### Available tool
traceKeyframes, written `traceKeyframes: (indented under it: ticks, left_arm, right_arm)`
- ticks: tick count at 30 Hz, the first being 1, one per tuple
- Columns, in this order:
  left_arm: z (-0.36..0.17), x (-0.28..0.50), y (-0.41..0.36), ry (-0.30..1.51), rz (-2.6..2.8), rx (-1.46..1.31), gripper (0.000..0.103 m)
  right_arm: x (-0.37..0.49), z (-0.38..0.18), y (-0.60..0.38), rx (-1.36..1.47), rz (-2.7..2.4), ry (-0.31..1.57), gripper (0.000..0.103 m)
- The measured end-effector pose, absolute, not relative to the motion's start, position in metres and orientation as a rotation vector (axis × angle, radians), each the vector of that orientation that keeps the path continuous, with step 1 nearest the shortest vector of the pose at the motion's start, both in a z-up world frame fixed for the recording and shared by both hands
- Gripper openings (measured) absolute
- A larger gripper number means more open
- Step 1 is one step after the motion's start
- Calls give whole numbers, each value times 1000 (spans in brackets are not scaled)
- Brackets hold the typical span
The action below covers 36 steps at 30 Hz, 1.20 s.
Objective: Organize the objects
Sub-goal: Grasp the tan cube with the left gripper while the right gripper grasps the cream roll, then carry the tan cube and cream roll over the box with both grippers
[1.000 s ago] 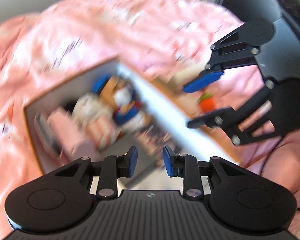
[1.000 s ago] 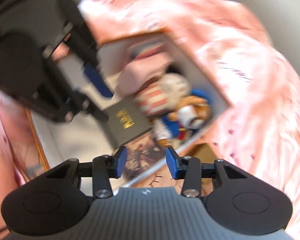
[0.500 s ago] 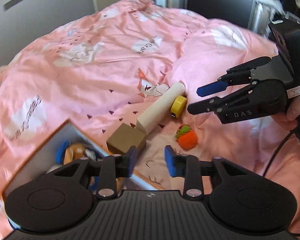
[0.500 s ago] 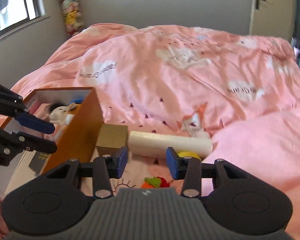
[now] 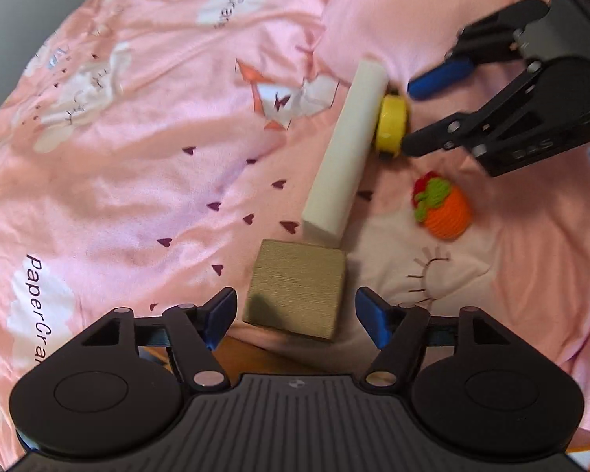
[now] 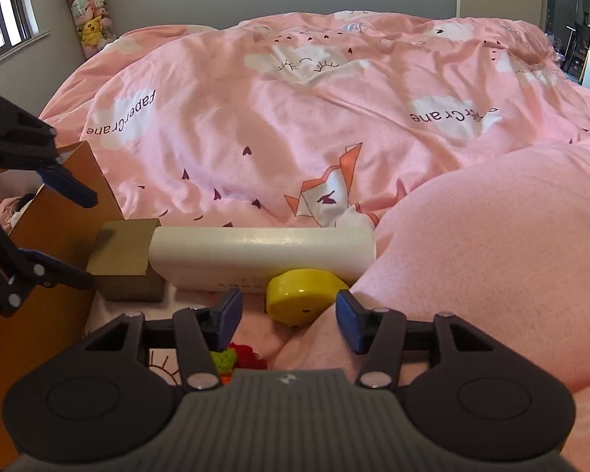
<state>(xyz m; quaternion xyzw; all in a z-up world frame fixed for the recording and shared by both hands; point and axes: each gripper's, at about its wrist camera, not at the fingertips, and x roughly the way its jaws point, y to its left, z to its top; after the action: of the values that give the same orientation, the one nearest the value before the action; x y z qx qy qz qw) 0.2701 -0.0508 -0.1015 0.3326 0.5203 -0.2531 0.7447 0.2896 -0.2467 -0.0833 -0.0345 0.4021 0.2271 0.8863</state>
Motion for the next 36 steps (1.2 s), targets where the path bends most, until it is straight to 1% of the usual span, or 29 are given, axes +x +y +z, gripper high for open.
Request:
traceKeyframes:
  ticks: [2, 3, 5, 8, 12, 13, 18, 23, 26, 29, 31, 32, 33, 35, 36]
  left_arm:
    - [-107, 278, -51, 1166, -553, 743, 83]
    - [-109, 282, -51, 1182, -563, 743, 85]
    - [-113, 288, -53, 1211, -574, 752, 85]
    - [-122, 293, -58, 1241, -594, 781, 84]
    - [-131, 300, -59, 1295, -598, 739, 74]
    - [-131, 300, -58, 1298, -596, 722, 71]
    - [-121, 292, -53, 1257, -575, 681, 70]
    - [-96, 284, -48, 1200, -580, 630, 70]
    - [-78, 276, -47, 1157, -605, 632, 70]
    - [-62, 269, -44, 1140, -608, 620, 70]
    - [-53, 263, -40, 1132, -613, 613, 70]
    - [-49, 260, -38, 1127, -610, 609, 70]
    - [-45, 256, -35, 1124, -610, 602, 70]
    - [-35, 248, -29, 1107, -613, 586, 70]
    - [-28, 244, -27, 1093, -614, 577, 70]
  right_arm:
    - [294, -82, -244, -102, 481, 835, 57]
    - [296, -80, -241, -130, 489, 828, 58]
    - [298, -77, -236, -197, 521, 818, 64]
    - [302, -75, -226, -307, 580, 816, 65]
    - [308, -72, -211, -458, 645, 804, 65]
    - [310, -72, -208, -495, 666, 798, 66]
    - [316, -78, -186, -716, 784, 783, 69]
    - [323, -81, -171, -916, 901, 767, 68]
    - [327, -81, -163, -991, 954, 751, 68]
    - [331, -82, -155, -1039, 1012, 781, 66]
    - [333, -86, -150, -1093, 1030, 794, 55]
    - [333, -89, -147, -1123, 1031, 800, 53]
    - [333, -91, -145, -1140, 1040, 811, 45]
    - [330, -92, -144, -1164, 1048, 805, 44]
    - [327, -91, -143, -1183, 1052, 790, 42]
